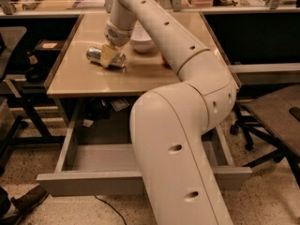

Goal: Place redbull can into top drawer

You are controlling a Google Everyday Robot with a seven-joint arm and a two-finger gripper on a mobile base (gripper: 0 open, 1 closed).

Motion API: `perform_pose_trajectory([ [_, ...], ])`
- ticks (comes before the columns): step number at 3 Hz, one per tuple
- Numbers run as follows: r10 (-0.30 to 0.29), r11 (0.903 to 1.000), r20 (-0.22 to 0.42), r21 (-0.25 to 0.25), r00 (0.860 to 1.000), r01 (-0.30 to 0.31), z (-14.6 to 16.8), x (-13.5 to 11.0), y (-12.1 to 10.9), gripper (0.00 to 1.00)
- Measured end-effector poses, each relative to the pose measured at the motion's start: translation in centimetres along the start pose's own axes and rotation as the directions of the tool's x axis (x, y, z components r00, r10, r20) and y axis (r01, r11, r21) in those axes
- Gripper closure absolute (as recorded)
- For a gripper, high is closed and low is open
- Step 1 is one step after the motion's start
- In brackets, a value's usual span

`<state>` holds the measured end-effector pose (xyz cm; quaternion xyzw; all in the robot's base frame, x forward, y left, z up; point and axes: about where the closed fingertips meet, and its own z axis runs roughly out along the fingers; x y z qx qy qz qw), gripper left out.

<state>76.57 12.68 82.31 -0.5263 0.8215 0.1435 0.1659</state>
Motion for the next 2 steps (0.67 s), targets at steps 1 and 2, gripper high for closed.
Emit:
perform_pose_trajectory([
  [1, 0.0, 1.0, 0.0, 0.0, 1.0, 0.0, 0.0, 0.0, 0.0, 0.88],
  [2, 0.0, 1.0, 0.0, 0.0, 1.0, 0.0, 0.0, 0.0, 0.0, 1.0],
])
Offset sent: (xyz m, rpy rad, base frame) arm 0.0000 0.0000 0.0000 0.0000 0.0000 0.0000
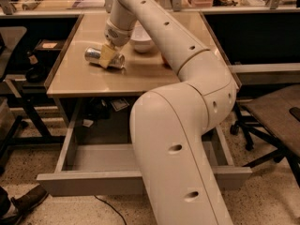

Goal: Place redbull can into top drawer

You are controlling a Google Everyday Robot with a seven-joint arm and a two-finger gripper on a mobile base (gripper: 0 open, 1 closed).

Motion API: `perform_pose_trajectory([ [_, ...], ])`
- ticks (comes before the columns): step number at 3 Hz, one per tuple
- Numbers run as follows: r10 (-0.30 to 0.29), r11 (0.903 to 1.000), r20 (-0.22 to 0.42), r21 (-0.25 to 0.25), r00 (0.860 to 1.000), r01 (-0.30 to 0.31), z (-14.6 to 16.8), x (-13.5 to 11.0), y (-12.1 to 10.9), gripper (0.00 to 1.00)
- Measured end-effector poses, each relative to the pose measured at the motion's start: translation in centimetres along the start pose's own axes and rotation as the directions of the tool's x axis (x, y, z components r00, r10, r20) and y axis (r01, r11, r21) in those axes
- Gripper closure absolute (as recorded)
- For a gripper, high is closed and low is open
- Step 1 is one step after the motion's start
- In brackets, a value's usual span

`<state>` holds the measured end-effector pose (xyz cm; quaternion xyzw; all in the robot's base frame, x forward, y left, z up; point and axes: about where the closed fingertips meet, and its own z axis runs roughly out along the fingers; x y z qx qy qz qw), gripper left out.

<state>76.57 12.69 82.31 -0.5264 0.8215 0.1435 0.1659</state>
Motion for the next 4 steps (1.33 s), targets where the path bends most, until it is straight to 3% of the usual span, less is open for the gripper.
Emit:
perform_pose_trajectory([
  [2, -0.017, 0.9997, 0.018, 0.018, 1.0, 0.017, -1.8, 0.4, 0.9, 1.0],
  [3, 0.011, 0.9999, 0.003, 0.009, 1.0, -0.011, -3.3, 5.5, 6.1, 1.0],
  [4, 0.011, 0.9999, 0.003, 0.009, 1.0, -0.011, -3.3, 5.5, 6.1, 1.0],
])
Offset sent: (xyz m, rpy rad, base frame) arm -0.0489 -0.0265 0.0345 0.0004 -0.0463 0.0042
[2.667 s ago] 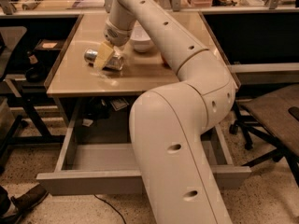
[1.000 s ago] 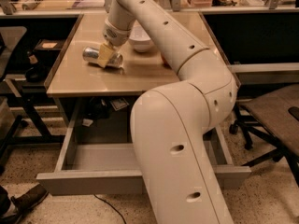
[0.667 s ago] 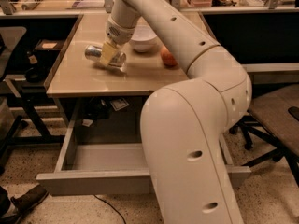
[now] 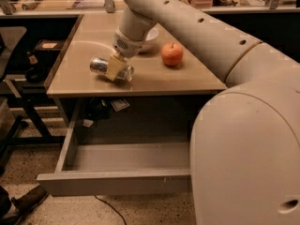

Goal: Place redbull can into top drawer

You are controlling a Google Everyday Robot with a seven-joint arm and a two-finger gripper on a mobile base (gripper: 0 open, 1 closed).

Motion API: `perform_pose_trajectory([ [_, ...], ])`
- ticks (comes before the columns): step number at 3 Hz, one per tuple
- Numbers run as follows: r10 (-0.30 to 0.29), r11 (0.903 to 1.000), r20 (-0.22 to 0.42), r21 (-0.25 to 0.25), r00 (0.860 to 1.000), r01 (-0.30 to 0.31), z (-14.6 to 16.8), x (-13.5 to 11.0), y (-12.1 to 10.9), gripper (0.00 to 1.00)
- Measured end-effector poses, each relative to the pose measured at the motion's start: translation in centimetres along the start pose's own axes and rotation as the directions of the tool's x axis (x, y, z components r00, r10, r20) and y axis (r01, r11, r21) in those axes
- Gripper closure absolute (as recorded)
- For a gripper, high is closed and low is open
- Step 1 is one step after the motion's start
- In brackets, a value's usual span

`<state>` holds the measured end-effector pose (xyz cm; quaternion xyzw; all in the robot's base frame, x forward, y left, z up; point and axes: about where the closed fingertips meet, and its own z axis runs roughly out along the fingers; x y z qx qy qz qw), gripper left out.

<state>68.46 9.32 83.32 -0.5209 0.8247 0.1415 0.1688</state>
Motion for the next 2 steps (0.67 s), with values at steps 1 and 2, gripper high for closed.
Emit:
perform_pose_trajectory([
  [1, 0.008, 1.0, -0.022, 0.001, 1.0, -0.008, -1.8, 0.9, 1.9, 1.0],
  [2, 0.062, 0.9977, -0.029, 0.028, 0.998, -0.061, -4.7, 2.8, 4.7, 1.0],
])
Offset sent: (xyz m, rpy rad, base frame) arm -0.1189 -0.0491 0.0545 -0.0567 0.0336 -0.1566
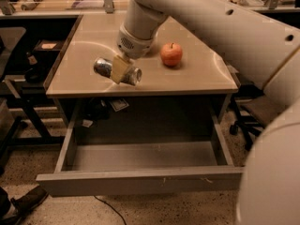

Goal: Place redbull can into top drawer

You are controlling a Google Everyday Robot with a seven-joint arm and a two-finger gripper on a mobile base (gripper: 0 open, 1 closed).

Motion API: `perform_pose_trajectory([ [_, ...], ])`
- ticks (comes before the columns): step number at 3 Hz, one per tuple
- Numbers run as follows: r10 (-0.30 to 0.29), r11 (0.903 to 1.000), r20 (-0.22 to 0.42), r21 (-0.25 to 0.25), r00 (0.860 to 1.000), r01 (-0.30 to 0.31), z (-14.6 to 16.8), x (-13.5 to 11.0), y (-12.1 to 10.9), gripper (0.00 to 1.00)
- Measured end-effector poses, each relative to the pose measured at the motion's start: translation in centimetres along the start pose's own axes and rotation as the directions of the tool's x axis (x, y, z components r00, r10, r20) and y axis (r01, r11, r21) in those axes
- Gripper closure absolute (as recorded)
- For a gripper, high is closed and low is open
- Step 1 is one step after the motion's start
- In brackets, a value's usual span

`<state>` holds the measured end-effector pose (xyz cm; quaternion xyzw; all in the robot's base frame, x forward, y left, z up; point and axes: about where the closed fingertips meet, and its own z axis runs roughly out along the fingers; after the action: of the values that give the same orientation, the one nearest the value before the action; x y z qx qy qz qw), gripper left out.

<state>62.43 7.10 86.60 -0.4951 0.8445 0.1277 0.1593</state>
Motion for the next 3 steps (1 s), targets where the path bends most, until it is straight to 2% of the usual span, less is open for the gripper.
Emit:
perform_pose_trajectory([
  [1, 0.057, 0.9984, -0.019, 0.003, 0.998, -0.057, -1.55, 2.9, 3.4, 1.0],
  [3, 0.073, 0.9973, -0.017, -0.006, 0.997, -0.073, -1.71, 3.2, 4.05, 1.0],
])
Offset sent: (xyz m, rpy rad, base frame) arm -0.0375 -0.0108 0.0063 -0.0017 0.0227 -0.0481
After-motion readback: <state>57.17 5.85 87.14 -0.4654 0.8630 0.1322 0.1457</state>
